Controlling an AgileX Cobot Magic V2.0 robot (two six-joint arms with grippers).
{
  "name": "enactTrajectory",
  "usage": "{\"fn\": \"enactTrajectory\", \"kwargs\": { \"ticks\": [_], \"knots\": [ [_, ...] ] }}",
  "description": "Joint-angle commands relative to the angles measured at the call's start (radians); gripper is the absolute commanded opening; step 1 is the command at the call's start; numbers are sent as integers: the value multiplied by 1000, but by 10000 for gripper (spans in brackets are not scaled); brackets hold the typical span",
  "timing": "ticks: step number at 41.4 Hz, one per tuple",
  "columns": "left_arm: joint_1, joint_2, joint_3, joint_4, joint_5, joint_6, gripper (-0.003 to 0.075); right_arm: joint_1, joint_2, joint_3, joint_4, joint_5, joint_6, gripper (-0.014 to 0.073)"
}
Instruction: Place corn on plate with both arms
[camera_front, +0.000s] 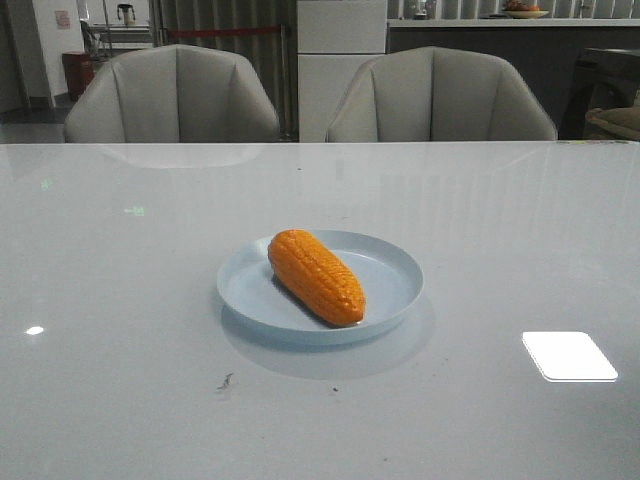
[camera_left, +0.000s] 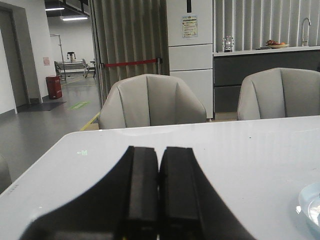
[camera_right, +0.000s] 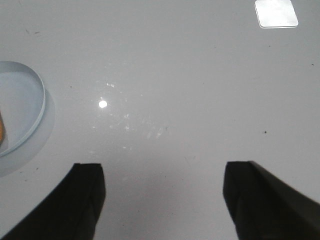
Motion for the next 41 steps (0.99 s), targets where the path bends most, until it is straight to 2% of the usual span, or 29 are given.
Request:
{"fn": "enactTrajectory", "kwargs": {
  "ticks": [1, 7, 9, 13, 15, 18, 28, 41],
  "knots": [
    [-9, -16, 36, -7, -84, -10, 96, 16, -25, -23, 5, -63, -7, 589],
    [-9, -16, 36, -7, -84, -10, 96, 109, -78, 10, -27, -80, -7, 562],
    [-8, -16, 36, -7, -84, -10, 96, 155, -112, 38, -29, -108, -7, 493],
    [-8, -16, 36, -7, -84, -10, 96, 231, -185, 109, -29, -194, -7, 288],
    [-8, -16, 36, -7, -84, -10, 96, 258, -242, 159, -28, -269, -7, 171],
    [-8, -16, 36, -7, -84, -10, 96, 269, -331, 237, -21, -389, -7, 52],
    [-8, -16, 36, -7, -84, -10, 96, 269, -594, 498, -17, -742, -7, 65],
    [-8, -16, 36, -7, -84, -10, 96, 269, -738, 738, -17, -856, -7, 65]
  ]
}}
